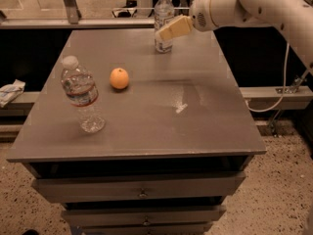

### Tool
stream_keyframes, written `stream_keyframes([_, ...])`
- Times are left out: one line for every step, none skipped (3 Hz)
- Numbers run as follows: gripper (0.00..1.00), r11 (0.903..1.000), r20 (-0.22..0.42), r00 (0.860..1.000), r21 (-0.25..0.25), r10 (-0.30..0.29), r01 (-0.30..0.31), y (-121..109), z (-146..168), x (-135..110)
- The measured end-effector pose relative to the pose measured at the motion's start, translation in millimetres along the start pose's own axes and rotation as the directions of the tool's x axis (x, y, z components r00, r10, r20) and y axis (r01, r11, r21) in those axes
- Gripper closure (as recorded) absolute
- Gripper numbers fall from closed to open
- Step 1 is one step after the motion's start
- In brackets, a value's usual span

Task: Pick blue plastic bottle

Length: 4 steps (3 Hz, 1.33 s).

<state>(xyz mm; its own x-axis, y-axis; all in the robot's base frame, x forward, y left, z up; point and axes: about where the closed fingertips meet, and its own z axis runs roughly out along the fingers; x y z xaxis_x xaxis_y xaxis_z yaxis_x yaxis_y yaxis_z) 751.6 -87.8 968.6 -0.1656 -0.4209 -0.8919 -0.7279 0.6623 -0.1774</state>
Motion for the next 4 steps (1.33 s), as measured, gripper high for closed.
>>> stream_keyframes([0.00, 0.9967, 0.055, 0.997, 0.054, 0.057, -0.060, -23.4, 37.2, -5.3])
stream_keyframes([0.00, 0.9900, 0.091, 0.991, 0.093, 0.097, -0.105, -44.8, 72.5, -0.8])
stream_keyframes([0.00, 0.9861, 0.105, 0.988, 0.106, 0.118, -0.129, -53.8, 89.1, 5.0])
stream_keyframes([0.16, 0.9875, 0.125, 0.983, 0.070, 0.132, -0.141, -47.8, 101.2, 2.3])
